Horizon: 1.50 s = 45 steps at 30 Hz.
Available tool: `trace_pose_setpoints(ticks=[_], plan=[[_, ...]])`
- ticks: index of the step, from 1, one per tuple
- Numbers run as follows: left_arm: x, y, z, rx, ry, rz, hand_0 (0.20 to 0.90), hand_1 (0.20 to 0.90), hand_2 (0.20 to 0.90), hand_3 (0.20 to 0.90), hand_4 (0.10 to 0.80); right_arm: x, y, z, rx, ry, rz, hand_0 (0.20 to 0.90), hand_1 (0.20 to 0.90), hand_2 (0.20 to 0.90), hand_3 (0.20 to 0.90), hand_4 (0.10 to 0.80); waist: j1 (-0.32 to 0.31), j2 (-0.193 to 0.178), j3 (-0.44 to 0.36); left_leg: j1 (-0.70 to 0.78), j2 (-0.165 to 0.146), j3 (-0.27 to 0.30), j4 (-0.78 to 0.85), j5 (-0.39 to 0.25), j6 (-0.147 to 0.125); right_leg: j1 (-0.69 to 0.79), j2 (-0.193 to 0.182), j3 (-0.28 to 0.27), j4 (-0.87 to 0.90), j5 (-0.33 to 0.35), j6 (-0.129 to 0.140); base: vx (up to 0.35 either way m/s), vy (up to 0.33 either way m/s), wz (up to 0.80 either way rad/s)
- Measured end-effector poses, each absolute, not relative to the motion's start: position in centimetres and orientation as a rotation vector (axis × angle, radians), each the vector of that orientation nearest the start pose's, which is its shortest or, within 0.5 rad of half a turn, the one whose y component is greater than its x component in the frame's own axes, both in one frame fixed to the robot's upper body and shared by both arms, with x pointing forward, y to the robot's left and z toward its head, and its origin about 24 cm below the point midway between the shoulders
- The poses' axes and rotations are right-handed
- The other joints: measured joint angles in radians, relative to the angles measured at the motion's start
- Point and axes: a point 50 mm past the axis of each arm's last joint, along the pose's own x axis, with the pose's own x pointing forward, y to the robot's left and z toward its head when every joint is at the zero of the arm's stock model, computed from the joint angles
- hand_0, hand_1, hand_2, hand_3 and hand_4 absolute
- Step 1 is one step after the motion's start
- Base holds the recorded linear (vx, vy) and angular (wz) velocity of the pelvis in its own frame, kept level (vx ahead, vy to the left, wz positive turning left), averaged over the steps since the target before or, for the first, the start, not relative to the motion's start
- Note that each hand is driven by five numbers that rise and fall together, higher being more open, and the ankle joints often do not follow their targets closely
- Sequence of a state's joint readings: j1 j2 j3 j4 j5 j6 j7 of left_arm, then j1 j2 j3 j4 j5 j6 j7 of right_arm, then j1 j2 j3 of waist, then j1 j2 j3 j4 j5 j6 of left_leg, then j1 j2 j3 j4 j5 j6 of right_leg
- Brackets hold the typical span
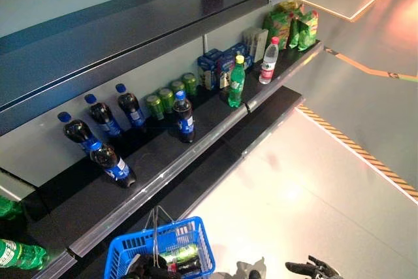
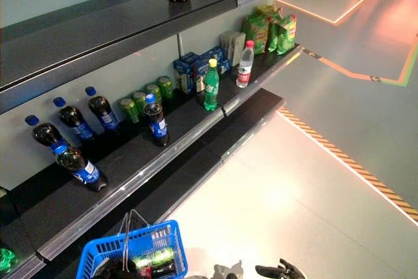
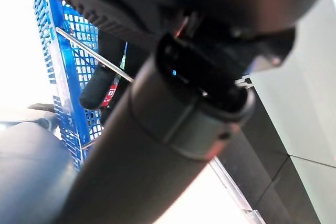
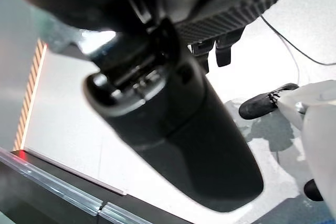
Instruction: Pick up the drink and place into the basket.
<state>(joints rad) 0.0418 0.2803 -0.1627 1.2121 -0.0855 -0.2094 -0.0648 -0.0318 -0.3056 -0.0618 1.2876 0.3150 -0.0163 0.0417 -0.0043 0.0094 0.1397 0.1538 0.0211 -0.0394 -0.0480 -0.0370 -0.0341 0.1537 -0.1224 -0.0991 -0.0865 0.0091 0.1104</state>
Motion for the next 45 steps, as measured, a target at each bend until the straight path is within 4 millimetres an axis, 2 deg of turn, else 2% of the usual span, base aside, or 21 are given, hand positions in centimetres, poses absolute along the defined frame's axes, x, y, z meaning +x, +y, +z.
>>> trace_pose_setpoints(ticks=[3,4,6,7,8,9,11,13,16,24,28,29,31,34,37,38,40,41,42,43,45], plan=[[9.6,24.1,-15.3,0.221,1.047,0.019,0.3,0.3,0.3,0.2,0.1,8.5,-26.8,-15.4,0.081,1.191,-0.376,0.9,0.9,0.9,0.9,0.8,0.002,-0.003,-0.001,-0.07,0.001,-0.027,0.114,-0.021,-0.036,0.006,0.031,0.038,-0.006,-0.032,-0.03,0.043,-0.378,0.57],[10.6,23.9,-15.1,0.215,1.017,0.019,0.3,0.3,0.3,0.2,0.1,8.0,-26.6,-15.6,0.085,1.213,-0.37,0.9,0.9,0.9,0.9,0.8,0.003,-0.022,-0.004,-0.136,-0.014,-0.023,0.196,-0.004,-0.073,0.006,0.018,0.016,-0.003,-0.032,-0.055,0.007,-0.185,0.95],[11.2,23.3,-15.0,0.194,0.995,0.013,0.3,0.3,0.3,0.2,0.1,7.7,-26.4,-15.7,0.082,1.226,-0.363,0.9,0.9,0.9,0.9,0.8,0.018,-0.03,0.001,-0.182,-0.042,-0.008,0.21,0.082,-0.123,0.001,0.019,-0.007,0.028,-0.047,-0.069,0.025,-0.214,1.08],[11.8,23.0,-14.8,0.186,0.967,-0.002,0.3,0.3,0.3,0.2,0.1,7.6,-26.5,-15.8,0.082,1.229,-0.368,0.9,0.9,0.9,0.9,0.8,0.026,-0.046,0.003,-0.191,-0.049,0.038,0.168,0.176,-0.142,0.0,0.001,-0.031,0.021,-0.053,-0.097,0.036,-0.118,1.01],[12.3,22.9,-14.6,0.184,0.947,-0.009,0.3,0.3,0.3,0.2,0.1,7.7,-26.5,-15.7,0.081,1.225,-0.37,0.9,0.9,0.9,0.9,0.8,0.026,-0.052,0.01,-0.192,-0.049,0.065,0.155,0.193,-0.136,0.0,-0.005,-0.053,0.011,-0.048,-0.104,0.057,-0.092,1.1],[12.0,22.9,-14.6,0.176,0.945,-0.021,0.3,0.3,0.3,0.2,0.1,8.3,-26.7,-15.5,0.074,1.207,-0.371,0.9,0.9,0.9,0.9,0.8,0.034,-0.047,0.019,-0.196,-0.026,0.173,0.214,0.132,-0.039,0.01,-0.002,-0.093,-0.005,-0.037,-0.117,0.076,-0.051,0.67],[11.2,22.7,-14.9,0.161,0.965,-0.03,0.3,0.3,0.3,0.2,0.1,8.8,-27.3,-15.2,0.056,1.185,-0.376,0.9,0.9,0.9,0.9,0.8,0.029,-0.024,0.017,-0.164,0.001,0.236,0.239,0.083,0.009,0.016,0.012,-0.126,-0.005,-0.04,-0.126,0.096,-0.022,0.65],[10.5,22.3,-15.2,0.153,0.986,-0.05,0.3,0.3,0.3,0.2,0.1,9.0,-27.8,-14.9,0.04,1.168,-0.383,0.9,0.9,0.9,0.9,0.8,0.026,0.003,0.01,-0.11,-0.01,0.275,0.206,0.08,0.004,0.017,0.023,-0.149,0.001,-0.041,-0.126,0.108,0.024,0.47],[10.2,21.8,-15.3,0.149,1.002,-0.074,0.3,0.3,0.3,0.2,0.1,8.7,-27.7,-15.1,0.028,1.183,-0.378,0.9,0.9,0.9,0.9,0.8,0.027,0.033,0.01,-0.057,-0.007,0.267,0.077,0.087,-0.006,0.014,0.046,-0.188,0.002,-0.035,-0.113,0.097,0.081,0.37],[10.4,21.7,-15.3,0.139,0.994,-0.067,0.3,0.3,0.3,0.2,0.1,8.9,-26.8,-15.3,-0.019,1.212,-0.308,0.9,0.9,0.9,0.9,0.8,0.06,0.038,0.006,-0.031,0.003,0.204,-0.037,0.066,0.017,0.013,0.068,-0.277,0.008,-0.038,-0.083,0.065,0.084,0.35],[10.1,21.8,-15.5,0.126,1.014,-0.058,0.3,0.3,0.3,0.2,0.1,9.8,-26.7,-15.1,-0.055,1.196,-0.269,0.9,0.9,0.9,0.9,0.8,0.061,0.041,0.005,-0.009,-0.011,0.166,-0.037,0.055,0.045,-0.13,-0.001,-0.215,0.422,-0.172,-0.036,0.01,0.154,0.37],[10.1,22.1,-15.5,0.131,1.027,-0.053,0.3,0.3,0.3,0.2,0.1,10.2,-26.5,-15.1,-0.075,1.183,-0.24,0.9,0.9,0.9,0.9,0.8,0.058,0.034,0.021,0.006,-0.015,0.149,-0.027,0.042,0.066,-0.22,-0.039,-0.153,0.654,-0.172,-0.028,-0.045,0.0,0.37],[9.8,23.4,-15.4,0.141,1.041,-0.014,0.3,0.3,0.3,0.2,0.1,10.2,-25.4,-15.4,-0.043,1.17,-0.216,0.9,0.9,0.9,0.9,0.8,0.044,-0.008,0.013,0.001,-0.036,0.108,-0.011,0.032,0.082,-0.333,-0.072,-0.057,0.818,-0.17,-0.008,0.022,-0.202,0.66],[9.9,24.3,-15.1,0.15,1.032,0.007,0.3,0.3,0.3,0.2,0.1,10.7,-24.8,-15.3,-0.03,1.139,-0.206,0.9,0.9,0.9,0.9,0.8,0.054,-0.039,0.01,-0.027,-0.041,0.054,0.022,0.017,0.077,-0.352,-0.094,-0.013,0.688,-0.163,-0.001,0.139,-0.423,0.61],[10.3,24.8,-14.9,0.156,1.024,0.018,0.3,0.3,0.3,0.2,0.1,10.0,-25.0,-15.5,-0.022,1.16,-0.22,0.9,0.9,0.9,0.9,0.8,0.041,-0.045,0.006,-0.07,-0.034,-0.059,0.053,0.011,0.064,-0.265,-0.079,0.098,0.299,-0.103,0.029,0.3,-0.516,1.0],[10.2,25.2,-14.8,0.16,1.03,0.032,0.3,0.3,0.3,0.2,0.1,9.6,-25.0,-15.6,-0.017,1.18,-0.226,0.9,0.9,0.9,0.9,0.8,0.026,-0.045,0.005,-0.071,-0.026,-0.105,0.05,0.008,0.046,-0.216,-0.072,0.136,0.143,-0.039,0.034,0.196,-0.352,1.03],[9.8,26.0,-14.7,0.168,1.041,0.054,0.3,0.3,0.3,0.2,0.1,8.5,-25.1,-15.9,-0.007,1.217,-0.24,0.9,0.9,0.9,0.9,0.8,0.028,-0.073,-0.007,-0.063,-0.029,-0.136,0.048,-0.002,0.011,-0.157,-0.082,0.131,0.012,0.043,0.022,0.169,-0.316,0.8],[9.5,26.4,-14.6,0.175,1.049,0.062,0.3,0.3,0.3,0.2,0.1,8.1,-25.1,-16.0,0.002,1.232,-0.248,0.9,0.9,0.9,0.9,0.8,0.032,-0.09,-0.007,-0.045,-0.033,-0.145,0.047,-0.005,-0.009,-0.136,-0.092,0.13,0.0,0.119,0.044,0.117,-0.24,0.46],[9.2,26.3,-14.8,0.169,1.06,0.07,0.3,0.3,0.3,0.2,0.1,8.0,-25.3,-16.0,-0.001,1.239,-0.252,0.9,0.9,0.9,0.9,0.8,0.032,-0.078,-0.002,-0.04,-0.019,-0.148,0.045,-0.01,-0.016,-0.121,-0.086,0.127,0.001,0.118,0.056,0.058,-0.151,0.52],[8.2,26.0,-15.1,0.164,1.089,0.077,0.3,0.3,0.3,0.2,0.1,7.6,-25.9,-15.9,-0.013,1.258,-0.264,0.9,0.9,0.9,0.9,0.8,0.026,-0.044,-0.011,-0.015,0.027,-0.107,0.047,-0.007,-0.029,-0.086,-0.047,0.102,0.001,0.1,0.028,0.031,-0.1,0.44],[8.4,25.4,-15.2,0.148,1.08,0.075,0.3,0.3,0.3,0.2,0.1,8.0,-26.8,-15.5,-0.038,1.246,-0.268,0.9,0.9,0.9,0.9,0.8,0.032,-0.013,-0.014,-0.019,0.068,-0.075,0.049,-0.001,-0.039,-0.075,-0.006,0.075,0.001,0.083,-0.001,0.0,-0.18,0.41]])
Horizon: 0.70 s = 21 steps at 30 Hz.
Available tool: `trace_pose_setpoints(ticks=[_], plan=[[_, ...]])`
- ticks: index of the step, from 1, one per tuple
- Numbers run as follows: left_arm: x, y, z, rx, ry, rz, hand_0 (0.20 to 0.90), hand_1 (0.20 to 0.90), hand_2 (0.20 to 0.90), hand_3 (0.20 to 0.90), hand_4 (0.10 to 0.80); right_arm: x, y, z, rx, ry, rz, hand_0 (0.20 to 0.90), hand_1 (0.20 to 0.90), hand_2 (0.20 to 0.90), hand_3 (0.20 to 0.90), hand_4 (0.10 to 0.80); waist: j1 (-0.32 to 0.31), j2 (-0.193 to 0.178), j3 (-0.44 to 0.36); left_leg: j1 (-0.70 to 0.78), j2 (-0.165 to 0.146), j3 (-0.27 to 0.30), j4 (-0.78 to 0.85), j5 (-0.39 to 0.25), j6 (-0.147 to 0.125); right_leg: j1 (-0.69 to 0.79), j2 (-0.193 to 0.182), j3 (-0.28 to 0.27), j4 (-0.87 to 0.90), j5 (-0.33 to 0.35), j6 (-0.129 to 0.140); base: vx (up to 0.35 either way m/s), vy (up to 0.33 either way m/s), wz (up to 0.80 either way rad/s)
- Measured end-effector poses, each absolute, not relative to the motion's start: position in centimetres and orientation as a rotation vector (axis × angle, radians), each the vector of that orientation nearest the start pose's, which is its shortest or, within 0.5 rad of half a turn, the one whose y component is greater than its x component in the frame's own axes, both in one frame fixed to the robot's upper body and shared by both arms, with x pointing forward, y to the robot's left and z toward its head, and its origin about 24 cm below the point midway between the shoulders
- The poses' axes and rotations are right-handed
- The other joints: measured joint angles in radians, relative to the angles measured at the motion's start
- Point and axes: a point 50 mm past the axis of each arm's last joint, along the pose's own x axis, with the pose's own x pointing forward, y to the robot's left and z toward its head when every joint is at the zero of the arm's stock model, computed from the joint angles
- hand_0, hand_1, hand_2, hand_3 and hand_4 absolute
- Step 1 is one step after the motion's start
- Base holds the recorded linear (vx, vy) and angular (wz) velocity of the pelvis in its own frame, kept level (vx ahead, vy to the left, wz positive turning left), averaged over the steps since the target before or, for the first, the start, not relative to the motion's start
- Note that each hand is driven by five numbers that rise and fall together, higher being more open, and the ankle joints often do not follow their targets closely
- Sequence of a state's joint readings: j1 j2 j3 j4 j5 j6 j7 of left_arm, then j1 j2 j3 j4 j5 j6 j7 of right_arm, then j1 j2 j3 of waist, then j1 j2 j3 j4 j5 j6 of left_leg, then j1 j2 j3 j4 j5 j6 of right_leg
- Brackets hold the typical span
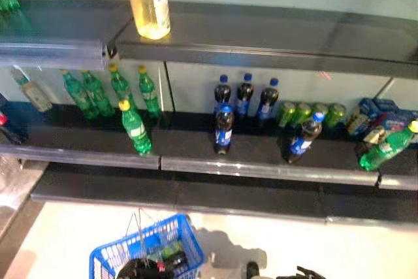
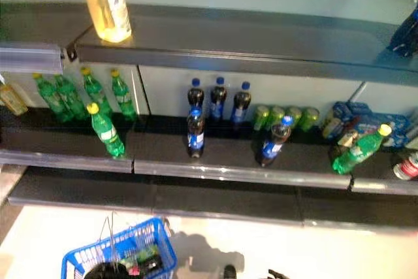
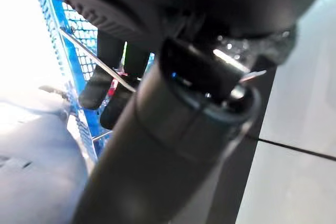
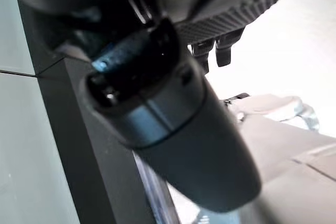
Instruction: Pick up the drink and place into the basket.
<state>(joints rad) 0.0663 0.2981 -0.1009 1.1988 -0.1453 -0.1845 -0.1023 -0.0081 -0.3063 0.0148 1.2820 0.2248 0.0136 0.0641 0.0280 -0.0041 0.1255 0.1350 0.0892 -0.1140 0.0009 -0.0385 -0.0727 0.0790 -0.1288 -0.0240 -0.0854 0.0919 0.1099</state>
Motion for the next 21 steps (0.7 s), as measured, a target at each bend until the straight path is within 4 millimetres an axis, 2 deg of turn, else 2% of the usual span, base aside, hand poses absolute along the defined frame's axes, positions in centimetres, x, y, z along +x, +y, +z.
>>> trace_pose_setpoints(ticks=[2,4,6,7,8,13,17,21], plan=[[8.6,25.2,-15.2,0.149,1.074,0.069,0.3,0.3,0.3,0.2,0.1,8.1,-27.1,-15.4,-0.043,1.233,-0.273,0.9,0.9,0.9,0.9,0.8,0.001,0.007,-0.005,-0.025,0.012,0.049,0.014,0.017,-0.02,0.011,0.007,-0.056,-0.006,-0.01,-0.016,-0.066,-0.138,0.59],[10.1,24.7,-15.0,0.155,1.042,0.032,0.3,0.3,0.3,0.2,0.1,7.5,-27.6,-15.3,-0.05,1.241,-0.29,0.9,0.9,0.9,0.9,0.8,-0.016,0.013,-0.006,-0.059,0.017,0.146,-0.001,0.036,0.005,0.01,0.003,-0.135,-0.005,-0.021,-0.028,-0.039,-0.019,1.1],[10.7,24.0,-15.0,0.155,1.033,-0.004,0.3,0.3,0.3,0.2,0.1,7.2,-27.8,-15.3,-0.054,1.246,-0.305,0.9,0.9,0.9,0.9,0.8,-0.021,0.021,-0.01,-0.06,0.038,0.247,-0.039,0.044,0.016,0.005,0.002,-0.174,0.0,-0.032,-0.029,-0.01,0.032,0.83],[10.2,23.7,-15.2,0.161,1.046,-0.021,0.3,0.3,0.3,0.2,0.1,7.0,-27.8,-15.3,-0.048,1.244,-0.316,0.9,0.9,0.9,0.9,0.8,-0.023,0.026,-0.016,-0.057,0.036,0.258,-0.06,0.063,-0.005,0.008,-0.003,-0.187,0.0,-0.035,-0.022,0.007,0.047,0.35],[10.0,23.7,-15.2,0.166,1.049,-0.025,0.3,0.3,0.3,0.2,0.1,7.0,-27.7,-15.3,-0.04,1.241,-0.323,0.9,0.9,0.9,0.9,0.8,-0.023,0.029,-0.018,-0.053,0.033,0.258,-0.071,0.068,-0.007,0.008,-0.006,-0.188,0.0,-0.035,-0.02,0.011,0.06,0.17],[9.3,23.6,-15.3,0.168,1.058,-0.04,0.3,0.3,0.3,0.2,0.1,6.2,-27.5,-15.5,-0.03,1.24,-0.334,0.9,0.9,0.9,0.9,0.8,-0.033,0.033,-0.037,-0.046,0.005,0.252,-0.088,0.069,0.002,0.014,-0.032,-0.189,-0.004,-0.04,0.009,0.024,0.049,0.02],[9.2,23.6,-15.4,0.167,1.06,-0.04,0.3,0.3,0.3,0.2,0.1,5.4,-27.4,-15.6,-0.032,1.259,-0.333,0.9,0.9,0.9,0.9,0.8,-0.032,0.033,-0.038,-0.034,0.002,0.245,-0.086,0.071,-0.002,0.026,-0.036,-0.194,0.0,-0.043,0.014,0.02,0.066,0.05],[9.0,23.6,-15.4,0.165,1.065,-0.035,0.3,0.3,0.3,0.2,0.1,6.1,-27.4,-15.5,-0.034,1.244,-0.327,0.9,0.9,0.9,0.9,0.8,-0.031,0.032,-0.039,-0.031,0.002,0.243,-0.089,0.07,-0.003,0.03,-0.036,-0.196,0.0,-0.044,0.014,0.018,0.042,0.03]])
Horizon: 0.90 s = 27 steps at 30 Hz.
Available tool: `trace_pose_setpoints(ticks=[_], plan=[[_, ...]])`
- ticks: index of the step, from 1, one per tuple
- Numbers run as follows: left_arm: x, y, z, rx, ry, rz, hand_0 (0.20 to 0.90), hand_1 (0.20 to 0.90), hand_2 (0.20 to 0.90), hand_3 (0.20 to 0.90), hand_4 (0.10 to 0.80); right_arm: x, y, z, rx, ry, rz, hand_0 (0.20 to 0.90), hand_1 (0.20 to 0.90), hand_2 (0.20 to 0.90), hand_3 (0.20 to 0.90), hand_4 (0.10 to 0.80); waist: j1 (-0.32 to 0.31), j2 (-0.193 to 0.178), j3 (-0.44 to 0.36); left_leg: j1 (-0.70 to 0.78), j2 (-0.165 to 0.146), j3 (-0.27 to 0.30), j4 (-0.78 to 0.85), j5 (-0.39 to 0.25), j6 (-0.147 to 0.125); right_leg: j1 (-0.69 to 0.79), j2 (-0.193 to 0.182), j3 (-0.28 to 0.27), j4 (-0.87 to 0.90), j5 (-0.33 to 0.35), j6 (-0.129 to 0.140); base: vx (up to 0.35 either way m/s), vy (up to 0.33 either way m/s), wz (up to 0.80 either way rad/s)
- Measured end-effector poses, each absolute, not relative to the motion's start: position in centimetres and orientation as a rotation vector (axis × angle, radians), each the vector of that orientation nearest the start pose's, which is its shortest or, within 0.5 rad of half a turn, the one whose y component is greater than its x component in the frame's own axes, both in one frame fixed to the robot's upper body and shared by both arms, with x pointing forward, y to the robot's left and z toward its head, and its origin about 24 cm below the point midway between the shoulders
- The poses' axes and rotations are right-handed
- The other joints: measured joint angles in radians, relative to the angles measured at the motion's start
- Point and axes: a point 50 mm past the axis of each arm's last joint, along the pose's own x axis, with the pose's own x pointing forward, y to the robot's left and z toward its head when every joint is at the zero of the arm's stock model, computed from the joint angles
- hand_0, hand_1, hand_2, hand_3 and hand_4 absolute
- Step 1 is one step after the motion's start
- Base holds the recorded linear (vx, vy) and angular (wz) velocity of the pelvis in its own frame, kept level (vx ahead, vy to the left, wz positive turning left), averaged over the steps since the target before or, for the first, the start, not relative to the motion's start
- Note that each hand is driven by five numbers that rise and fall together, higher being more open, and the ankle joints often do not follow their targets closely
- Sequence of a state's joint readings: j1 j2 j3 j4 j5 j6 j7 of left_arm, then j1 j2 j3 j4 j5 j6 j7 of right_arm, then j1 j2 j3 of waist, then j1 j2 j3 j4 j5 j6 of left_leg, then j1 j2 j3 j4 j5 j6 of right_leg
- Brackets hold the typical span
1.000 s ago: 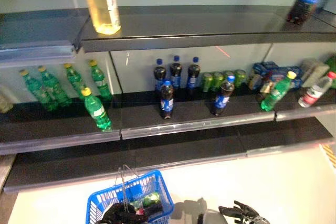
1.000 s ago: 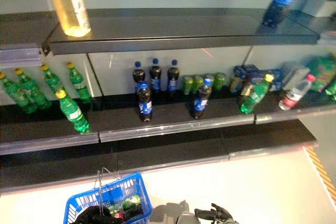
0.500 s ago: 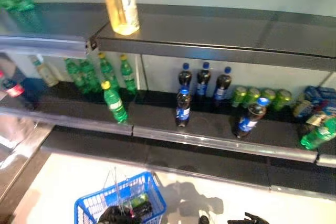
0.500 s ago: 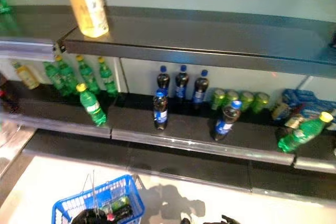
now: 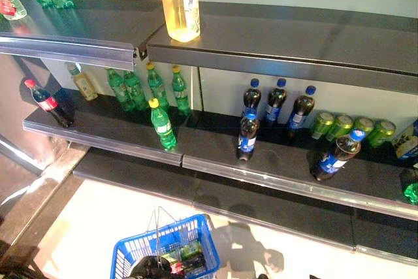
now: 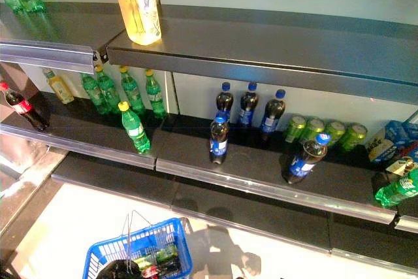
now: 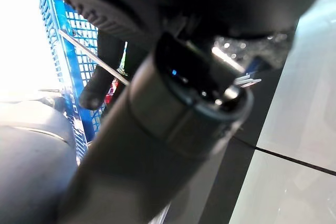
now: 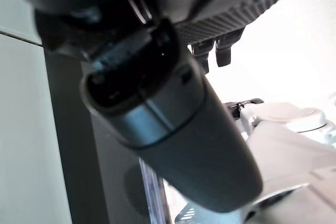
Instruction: Pick up the drink and place into the basket.
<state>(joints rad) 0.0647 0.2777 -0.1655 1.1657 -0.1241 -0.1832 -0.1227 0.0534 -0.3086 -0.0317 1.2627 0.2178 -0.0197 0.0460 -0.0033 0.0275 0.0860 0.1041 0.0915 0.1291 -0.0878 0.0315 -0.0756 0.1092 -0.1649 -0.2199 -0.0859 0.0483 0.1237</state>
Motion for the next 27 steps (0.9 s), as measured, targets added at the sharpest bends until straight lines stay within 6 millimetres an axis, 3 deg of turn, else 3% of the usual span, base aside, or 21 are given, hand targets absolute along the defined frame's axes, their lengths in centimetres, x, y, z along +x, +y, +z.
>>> trace_pose_setpoints(ticks=[9,13,27], plan=[[7.9,24.4,-15.6,0.146,1.1,0.013,0.3,0.3,0.3,0.2,0.1,5.1,-27.3,-15.8,-0.021,1.286,-0.32,0.9,0.9,0.9,0.9,0.8,0.0,-0.024,-0.026,0.004,-0.002,0.001,-0.005,-0.012,0.007,0.009,-0.004,0.0,0.0,-0.007,-0.001,0.002,0.004,0.0],[7.7,24.5,-15.6,0.142,1.106,0.023,0.3,0.3,0.3,0.2,0.1,4.1,-27.3,-15.9,-0.014,1.32,-0.306,0.9,0.9,0.9,0.9,0.8,0.0,-0.026,-0.027,0.015,-0.004,0.001,-0.005,-0.009,0.003,0.013,-0.006,0.001,0.0,-0.005,0.002,0.008,0.0,0.0],[7.5,24.8,-15.6,0.14,1.115,0.036,0.3,0.3,0.3,0.2,0.1,3.6,-27.1,-16.0,-0.002,1.346,-0.28,0.9,0.9,0.9,0.9,0.8,-0.001,-0.026,-0.026,0.016,-0.004,0.0,-0.005,-0.019,0.009,0.019,-0.005,0.002,-0.005,-0.011,0.002,0.065,-0.036,0.0]])
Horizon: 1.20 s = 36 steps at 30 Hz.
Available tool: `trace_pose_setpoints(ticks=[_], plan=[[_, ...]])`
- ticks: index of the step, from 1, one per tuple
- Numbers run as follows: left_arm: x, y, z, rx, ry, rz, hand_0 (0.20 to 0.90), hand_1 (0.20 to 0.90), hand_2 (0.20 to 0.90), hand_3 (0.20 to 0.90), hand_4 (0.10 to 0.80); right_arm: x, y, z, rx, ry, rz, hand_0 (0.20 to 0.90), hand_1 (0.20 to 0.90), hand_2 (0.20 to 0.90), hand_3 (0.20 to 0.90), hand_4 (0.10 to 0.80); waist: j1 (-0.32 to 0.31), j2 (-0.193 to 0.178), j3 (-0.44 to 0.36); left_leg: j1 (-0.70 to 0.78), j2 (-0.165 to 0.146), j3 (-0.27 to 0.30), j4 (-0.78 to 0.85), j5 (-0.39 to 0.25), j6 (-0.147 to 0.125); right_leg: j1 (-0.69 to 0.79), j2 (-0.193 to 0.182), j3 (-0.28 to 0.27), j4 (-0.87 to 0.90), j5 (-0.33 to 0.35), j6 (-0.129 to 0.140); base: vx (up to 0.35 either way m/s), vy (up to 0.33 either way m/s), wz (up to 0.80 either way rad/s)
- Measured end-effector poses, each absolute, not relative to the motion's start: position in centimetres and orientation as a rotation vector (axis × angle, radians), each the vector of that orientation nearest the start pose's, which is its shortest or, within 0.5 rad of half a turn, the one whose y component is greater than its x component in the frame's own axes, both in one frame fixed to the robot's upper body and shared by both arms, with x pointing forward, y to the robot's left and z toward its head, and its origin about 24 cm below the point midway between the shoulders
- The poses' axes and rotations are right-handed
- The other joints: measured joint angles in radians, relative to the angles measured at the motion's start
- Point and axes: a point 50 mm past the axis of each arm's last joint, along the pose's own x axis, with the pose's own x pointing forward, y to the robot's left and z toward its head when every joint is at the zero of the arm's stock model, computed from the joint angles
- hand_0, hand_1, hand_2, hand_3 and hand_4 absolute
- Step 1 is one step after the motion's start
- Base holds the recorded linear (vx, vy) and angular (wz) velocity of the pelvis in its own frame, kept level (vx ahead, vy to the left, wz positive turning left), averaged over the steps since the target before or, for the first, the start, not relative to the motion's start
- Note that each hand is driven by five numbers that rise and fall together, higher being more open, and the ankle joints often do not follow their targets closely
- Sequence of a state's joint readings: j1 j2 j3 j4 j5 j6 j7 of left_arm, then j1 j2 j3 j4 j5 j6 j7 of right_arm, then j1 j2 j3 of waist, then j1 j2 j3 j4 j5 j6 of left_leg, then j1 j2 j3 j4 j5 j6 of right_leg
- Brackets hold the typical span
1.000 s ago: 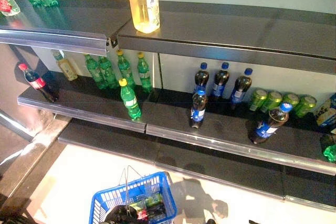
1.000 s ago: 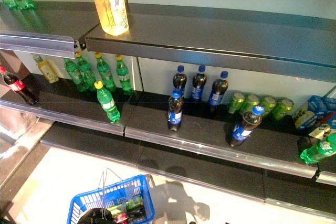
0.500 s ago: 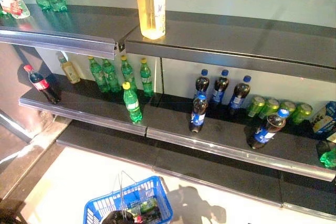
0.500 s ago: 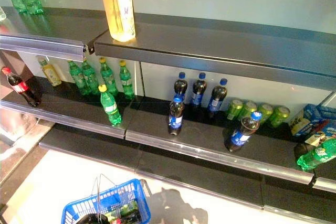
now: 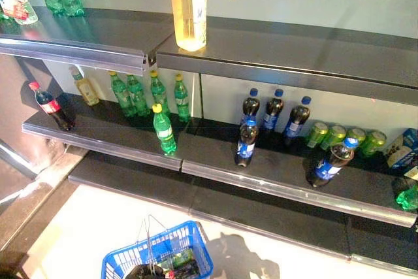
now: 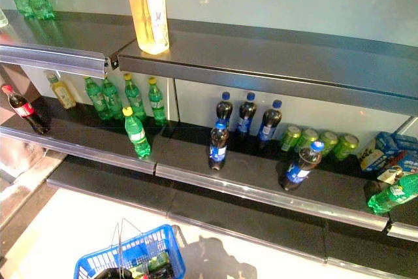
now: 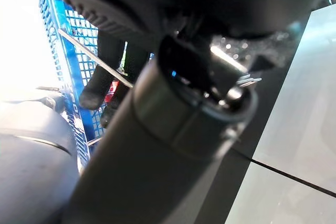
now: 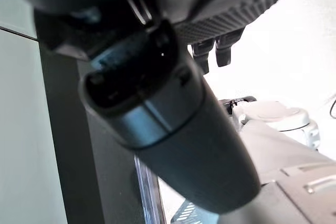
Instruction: Pick up the drink and place into the basket.
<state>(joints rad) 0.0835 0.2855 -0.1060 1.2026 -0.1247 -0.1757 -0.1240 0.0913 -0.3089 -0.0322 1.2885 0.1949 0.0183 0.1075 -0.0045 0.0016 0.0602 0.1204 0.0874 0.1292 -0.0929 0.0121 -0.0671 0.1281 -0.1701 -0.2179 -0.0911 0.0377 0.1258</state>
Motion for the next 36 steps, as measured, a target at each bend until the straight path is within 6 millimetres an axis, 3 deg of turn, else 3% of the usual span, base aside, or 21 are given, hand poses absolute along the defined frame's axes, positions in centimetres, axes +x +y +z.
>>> trace_pose_setpoints(ticks=[4,6,11,13,16,18,22,28,34,36], plan=[[7.8,24.7,-15.5,0.141,1.103,0.034,0.3,0.3,0.3,0.2,0.1,3.6,-27.1,-16.0,-0.002,1.353,-0.278,0.9,0.9,0.9,0.9,0.8,0.0,0.001,0.002,-0.023,0.001,0.001,0.001,0.006,-0.008,-0.03,0.001,0.004,0.002,0.0,0.001,-0.143,-0.005,-0.02],[9.2,24.5,-15.2,0.142,1.063,0.03,0.3,0.3,0.3,0.2,0.1,4.4,-27.0,-15.9,-0.01,1.342,-0.263,0.9,0.9,0.9,0.9,0.8,0.001,0.004,0.008,-0.086,0.001,0.0,0.008,0.025,-0.008,-0.093,0.004,0.005,0.006,0.013,-0.003,-0.315,0.01,0.01],[14.5,23.7,-13.7,0.136,0.906,0.026,0.3,0.3,0.3,0.2,0.1,9.2,-27.9,-14.9,-0.032,1.211,-0.261,0.9,0.9,0.9,0.9,0.8,0.0,0.029,0.149,-0.191,0.004,-0.007,0.027,0.062,-0.005,-0.198,0.012,0.005,0.031,0.044,-0.009,-0.301,-0.021,0.04],[17.8,23.3,-12.3,0.138,0.805,0.031,0.3,0.3,0.3,0.2,0.1,11.9,-28.6,-13.9,-0.041,1.117,-0.271,0.9,0.9,0.9,0.9,0.8,0.003,0.043,0.233,-0.259,0.004,-0.022,0.092,0.061,-0.004,-0.255,0.0,0.004,0.089,0.034,-0.017,-0.29,-0.007,0.1],[21.6,22.9,-10.3,0.124,0.679,0.041,0.3,0.3,0.3,0.2,0.1,16.4,-28.7,-12.1,-0.052,0.963,-0.256,0.9,0.9,0.9,0.9,0.8,-0.001,0.05,0.345,-0.363,0.009,-0.04,0.181,0.06,-0.004,-0.397,-0.017,0.01,0.272,-0.031,-0.034,-0.237,-0.021,0.12],[23.2,22.9,-9.1,0.119,0.615,0.058,0.3,0.3,0.3,0.2,0.1,18.4,-28.4,-11.2,-0.041,0.881,-0.247,0.9,0.9,0.9,0.9,0.8,0.004,0.035,0.389,-0.416,0.005,-0.046,0.226,0.044,-0.015,-0.495,-0.037,0.025,0.413,-0.093,-0.045,-0.142,-0.025,0.11],[24.3,23.8,-8.0,0.118,0.568,0.085,0.3,0.3,0.3,0.2,0.1,21.4,-28.2,-9.1,-0.049,0.709,-0.238,0.9,0.9,0.9,0.9,0.8,0.006,0.001,0.424,-0.499,-0.003,-0.047,0.339,0.005,-0.02,-0.613,-0.063,0.056,0.592,-0.166,-0.068,-0.111,0.005,0.03],[24.5,23.6,-7.8,0.104,0.553,0.1,0.3,0.3,0.3,0.2,0.1,25.8,-25.6,-5.4,-0.073,0.444,-0.114,0.9,0.9,0.9,0.9,0.8,0.002,0.025,0.44,-0.578,0.025,-0.059,0.427,-0.02,-0.041,-0.697,-0.046,0.063,0.691,-0.2,-0.098,-0.038,0.017,-0.04],[24.8,23.4,-7.5,0.106,0.535,0.091,0.3,0.3,0.3,0.2,0.1,27.8,-22.9,-1.0,-0.154,0.193,-0.017,0.9,0.9,0.9,0.9,0.8,-0.001,0.026,0.443,-0.595,0.032,-0.066,0.424,-0.016,-0.047,-0.715,-0.033,0.055,0.693,-0.194,-0.108,-0.022,-0.001,-0.01],[24.5,23.3,-7.6,0.103,0.532,0.094,0.3,0.3,0.3,0.2,0.1,27.8,-21.5,1.8,-0.258,0.05,0.036,0.9,0.9,0.9,0.9,0.8,-0.001,0.025,0.446,-0.592,0.031,-0.072,0.42,-0.015,-0.049,-0.708,-0.033,0.047,0.685,-0.196,-0.107,-0.004,-0.003,0.06]])
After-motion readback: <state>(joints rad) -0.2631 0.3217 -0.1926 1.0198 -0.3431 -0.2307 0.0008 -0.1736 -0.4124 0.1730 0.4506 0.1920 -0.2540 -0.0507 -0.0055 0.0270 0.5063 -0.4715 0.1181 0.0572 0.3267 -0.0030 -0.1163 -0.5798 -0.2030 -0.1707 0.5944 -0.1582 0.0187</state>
